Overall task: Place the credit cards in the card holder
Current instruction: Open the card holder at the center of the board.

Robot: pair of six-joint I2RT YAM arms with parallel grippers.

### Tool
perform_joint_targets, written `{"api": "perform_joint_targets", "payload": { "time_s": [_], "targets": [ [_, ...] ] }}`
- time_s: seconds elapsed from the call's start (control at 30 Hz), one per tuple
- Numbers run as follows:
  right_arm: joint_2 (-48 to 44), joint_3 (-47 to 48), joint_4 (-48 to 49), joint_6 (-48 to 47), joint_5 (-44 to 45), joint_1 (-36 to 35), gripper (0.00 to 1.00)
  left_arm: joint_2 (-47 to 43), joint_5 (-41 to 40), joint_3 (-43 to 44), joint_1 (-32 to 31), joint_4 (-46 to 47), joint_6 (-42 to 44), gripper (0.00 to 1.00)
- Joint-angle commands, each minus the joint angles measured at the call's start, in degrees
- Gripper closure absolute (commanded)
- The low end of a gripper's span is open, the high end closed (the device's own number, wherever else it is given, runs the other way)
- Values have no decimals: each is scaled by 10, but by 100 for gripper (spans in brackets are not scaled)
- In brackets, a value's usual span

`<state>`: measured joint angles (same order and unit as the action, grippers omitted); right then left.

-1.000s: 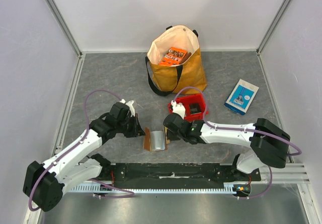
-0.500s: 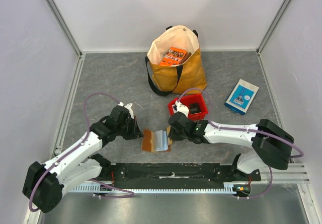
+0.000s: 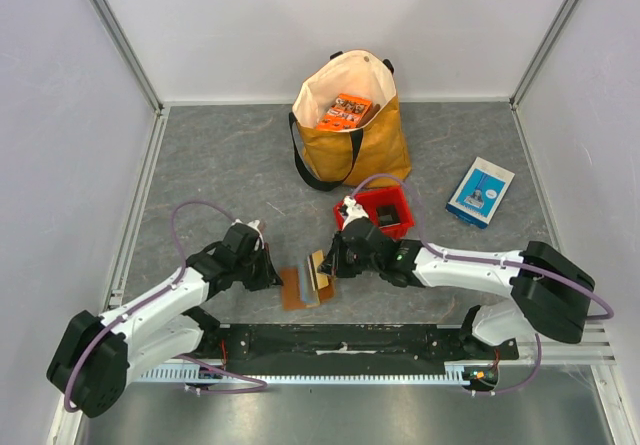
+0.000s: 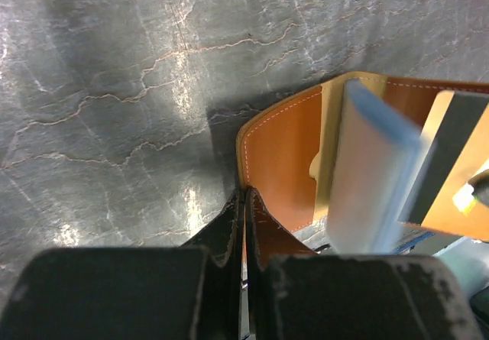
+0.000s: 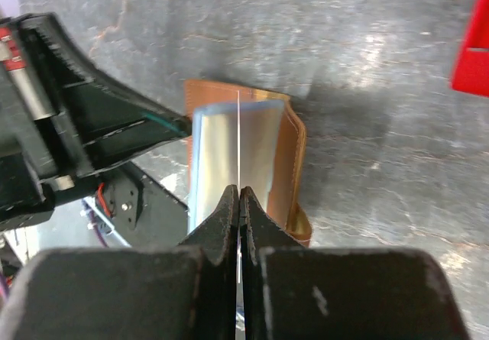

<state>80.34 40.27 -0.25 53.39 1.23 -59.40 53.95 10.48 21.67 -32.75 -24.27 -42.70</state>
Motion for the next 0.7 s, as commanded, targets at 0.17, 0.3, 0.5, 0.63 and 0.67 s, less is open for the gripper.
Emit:
{"api": "perform_joint_targets", "payload": {
  "time_s": [0.17,0.3,0.5,0.63,0.67],
  "targets": [
    [26,42,-35,-33,41,-5,100,-16,-5,-3,-4,55,-27,98],
    [3,38,-64,-39,83,-5,100,-58,9,5,-5,42,-22,98],
    [-60,42,-67,-37,99,-5,100,-93,16,34,-5,9,-21,98],
    [-77,82,-84,-48,109,-13,100,-81,18,41,-5,10,-19,98],
    [-72,93,-84,-52,107,-17,100,-79,18,42,-5,12,-18,98]
  ]
}}
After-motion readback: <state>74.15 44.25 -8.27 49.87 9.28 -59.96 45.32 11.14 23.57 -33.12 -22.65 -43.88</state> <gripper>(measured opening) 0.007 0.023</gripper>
